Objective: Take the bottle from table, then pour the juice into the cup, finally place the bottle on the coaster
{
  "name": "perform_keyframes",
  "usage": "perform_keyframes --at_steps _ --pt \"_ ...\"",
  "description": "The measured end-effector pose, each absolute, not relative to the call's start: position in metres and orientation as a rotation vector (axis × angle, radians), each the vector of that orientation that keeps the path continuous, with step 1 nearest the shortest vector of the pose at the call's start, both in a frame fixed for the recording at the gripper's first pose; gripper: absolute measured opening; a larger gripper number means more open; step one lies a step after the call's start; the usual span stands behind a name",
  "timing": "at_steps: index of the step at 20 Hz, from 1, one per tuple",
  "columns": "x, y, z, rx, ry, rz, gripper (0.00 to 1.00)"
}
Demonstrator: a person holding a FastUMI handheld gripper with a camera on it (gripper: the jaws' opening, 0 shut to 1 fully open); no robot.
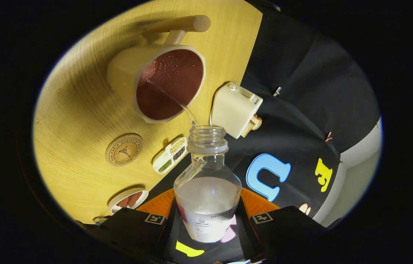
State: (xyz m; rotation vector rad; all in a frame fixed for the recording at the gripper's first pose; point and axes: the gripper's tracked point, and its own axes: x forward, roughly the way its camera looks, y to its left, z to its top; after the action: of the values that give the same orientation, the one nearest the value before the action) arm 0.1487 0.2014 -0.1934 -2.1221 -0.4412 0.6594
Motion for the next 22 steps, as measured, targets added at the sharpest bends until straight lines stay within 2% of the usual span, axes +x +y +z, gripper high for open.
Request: perform_keyframes --at_steps 22 --pt "0.145 0.229 -0.193 -2.199 -0.589 0.731 0.7"
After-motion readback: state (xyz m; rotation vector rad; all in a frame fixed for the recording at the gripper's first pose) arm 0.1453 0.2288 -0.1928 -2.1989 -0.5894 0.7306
